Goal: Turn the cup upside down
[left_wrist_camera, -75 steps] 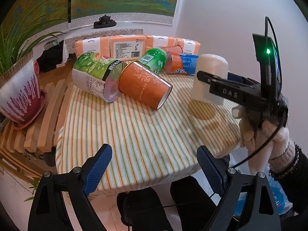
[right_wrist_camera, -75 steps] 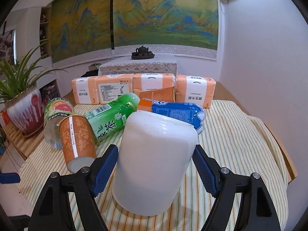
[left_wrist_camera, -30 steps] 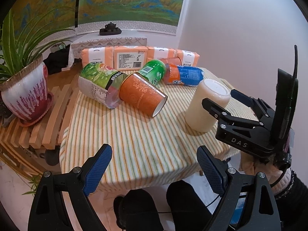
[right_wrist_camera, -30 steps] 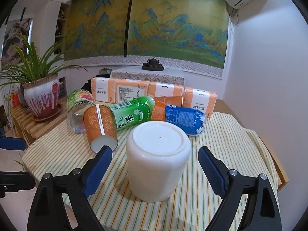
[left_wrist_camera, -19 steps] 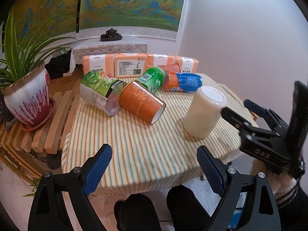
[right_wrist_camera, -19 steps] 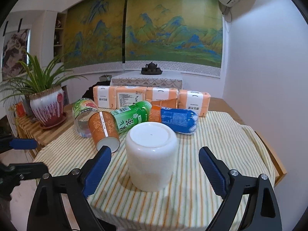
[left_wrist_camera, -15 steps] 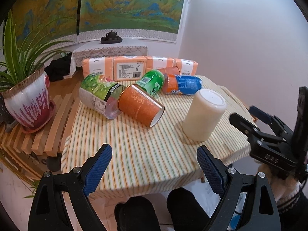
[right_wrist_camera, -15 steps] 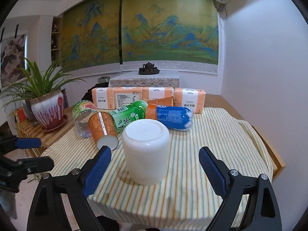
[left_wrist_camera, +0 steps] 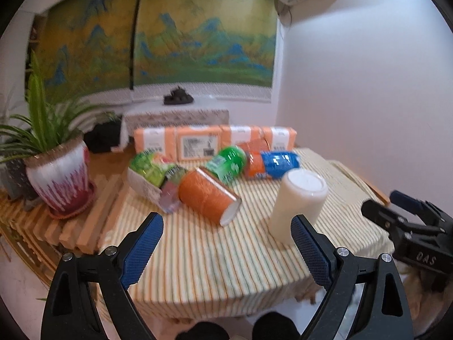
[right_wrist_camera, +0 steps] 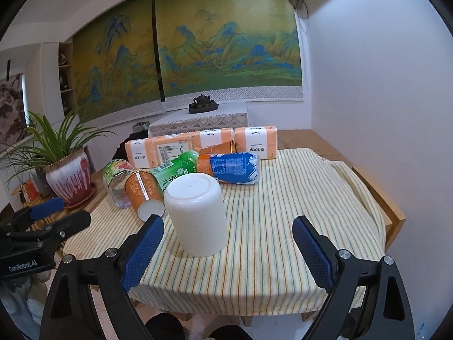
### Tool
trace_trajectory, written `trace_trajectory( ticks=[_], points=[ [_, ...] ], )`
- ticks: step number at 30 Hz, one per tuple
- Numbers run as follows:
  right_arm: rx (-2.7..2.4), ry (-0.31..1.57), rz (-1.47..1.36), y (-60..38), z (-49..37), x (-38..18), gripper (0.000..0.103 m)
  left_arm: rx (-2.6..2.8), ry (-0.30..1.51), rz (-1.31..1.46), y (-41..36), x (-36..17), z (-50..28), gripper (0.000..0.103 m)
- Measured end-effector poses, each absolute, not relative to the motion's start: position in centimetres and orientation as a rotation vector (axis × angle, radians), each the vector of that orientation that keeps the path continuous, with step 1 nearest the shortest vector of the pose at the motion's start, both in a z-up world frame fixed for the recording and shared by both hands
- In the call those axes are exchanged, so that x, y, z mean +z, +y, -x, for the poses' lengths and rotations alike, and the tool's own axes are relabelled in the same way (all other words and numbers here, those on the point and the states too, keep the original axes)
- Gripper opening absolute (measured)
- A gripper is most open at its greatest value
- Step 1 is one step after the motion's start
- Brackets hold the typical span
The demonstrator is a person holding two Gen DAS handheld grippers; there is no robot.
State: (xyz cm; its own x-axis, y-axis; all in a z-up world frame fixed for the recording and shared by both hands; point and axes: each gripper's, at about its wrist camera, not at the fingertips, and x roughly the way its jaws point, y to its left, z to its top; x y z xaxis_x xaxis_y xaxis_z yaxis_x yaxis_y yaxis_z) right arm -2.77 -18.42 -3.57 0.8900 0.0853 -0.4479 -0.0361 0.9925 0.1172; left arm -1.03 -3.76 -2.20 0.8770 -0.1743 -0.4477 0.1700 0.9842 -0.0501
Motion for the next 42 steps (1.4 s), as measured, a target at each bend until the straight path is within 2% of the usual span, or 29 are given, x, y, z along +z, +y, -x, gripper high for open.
trace_trajectory(
  ticks=[3, 10, 28, 42],
  points=[
    [0.059, 0.463, -0.108, -18.3, 3.1, -3.4, 0.090, -0.146, 0.416, 0.004, -3.9, -1.6, 1.7, 0.098],
    [0.034, 0.424, -0.102, -17.9, 3.9, -2.7, 0.090, -0.094, 0.344, -0.007, -4.0, -0.8, 2.8, 0.102],
    [-0.025, 0.359, -0.080, -17.0, 4.5, -2.4, 0.097, -0.102, 0.363, 0.021, -3.3, -0.6, 2.9, 0.102],
    [-0.035, 0.345, -0.075, -17.0, 4.5, -2.1, 0.098, -0.100, 0.383, 0.034, -3.2, -1.0, 2.2, 0.102]
  ],
)
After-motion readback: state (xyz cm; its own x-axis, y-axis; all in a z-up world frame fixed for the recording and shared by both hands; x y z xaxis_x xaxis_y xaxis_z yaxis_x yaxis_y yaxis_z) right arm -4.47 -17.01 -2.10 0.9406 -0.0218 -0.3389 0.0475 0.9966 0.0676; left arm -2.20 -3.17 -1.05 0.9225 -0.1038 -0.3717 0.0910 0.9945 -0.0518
